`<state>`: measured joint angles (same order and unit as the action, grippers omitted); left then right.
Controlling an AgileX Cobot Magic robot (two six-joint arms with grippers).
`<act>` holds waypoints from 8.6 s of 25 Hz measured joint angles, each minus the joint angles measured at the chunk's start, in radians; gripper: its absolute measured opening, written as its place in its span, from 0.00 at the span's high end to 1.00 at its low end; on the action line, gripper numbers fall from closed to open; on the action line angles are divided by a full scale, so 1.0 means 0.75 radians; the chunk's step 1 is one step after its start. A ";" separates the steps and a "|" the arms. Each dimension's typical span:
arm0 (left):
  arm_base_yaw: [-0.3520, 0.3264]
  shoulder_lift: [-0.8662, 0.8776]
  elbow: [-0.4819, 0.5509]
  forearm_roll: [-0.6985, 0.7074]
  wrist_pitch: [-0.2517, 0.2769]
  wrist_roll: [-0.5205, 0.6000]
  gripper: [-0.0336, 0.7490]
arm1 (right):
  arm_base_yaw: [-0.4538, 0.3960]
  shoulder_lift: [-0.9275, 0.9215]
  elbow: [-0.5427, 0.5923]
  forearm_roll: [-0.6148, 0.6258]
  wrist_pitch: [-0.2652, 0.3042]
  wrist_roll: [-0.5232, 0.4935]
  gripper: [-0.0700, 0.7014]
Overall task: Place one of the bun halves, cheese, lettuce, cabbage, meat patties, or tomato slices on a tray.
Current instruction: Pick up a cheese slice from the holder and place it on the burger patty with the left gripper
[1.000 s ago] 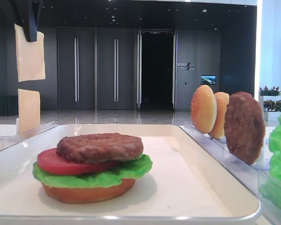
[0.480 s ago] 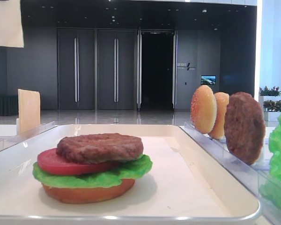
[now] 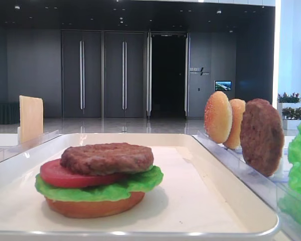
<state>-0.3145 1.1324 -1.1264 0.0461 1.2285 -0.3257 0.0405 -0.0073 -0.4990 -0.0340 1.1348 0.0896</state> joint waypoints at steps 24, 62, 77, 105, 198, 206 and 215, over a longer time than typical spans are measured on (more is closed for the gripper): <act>-0.527 0.137 0.277 -0.535 -0.835 0.130 0.92 | 0.000 0.000 0.000 0.000 0.000 0.000 0.54; -0.028 0.607 0.788 -2.312 -0.489 1.961 0.92 | 0.000 0.000 0.000 0.000 0.001 0.000 0.54; -0.028 0.612 0.786 -2.325 -0.604 2.036 0.92 | 0.000 0.000 0.000 0.000 0.001 0.001 0.54; 0.176 0.612 0.786 -2.325 -0.425 2.040 0.92 | 0.000 0.000 0.000 0.000 0.001 0.001 0.54; 0.189 0.714 0.710 -2.041 -0.435 1.766 0.34 | 0.000 0.000 0.000 0.000 0.001 0.002 0.54; 0.189 0.714 0.707 -2.008 -0.468 1.717 0.34 | 0.000 0.000 0.000 0.000 0.001 0.002 0.54; 0.189 0.714 0.608 -1.874 -0.508 1.533 0.35 | 0.000 0.000 0.000 0.000 0.001 0.002 0.54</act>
<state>-0.1728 1.6679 -0.6704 -1.3594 0.8476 0.8237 0.0405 -0.0073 -0.4990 -0.0340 1.1357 0.0915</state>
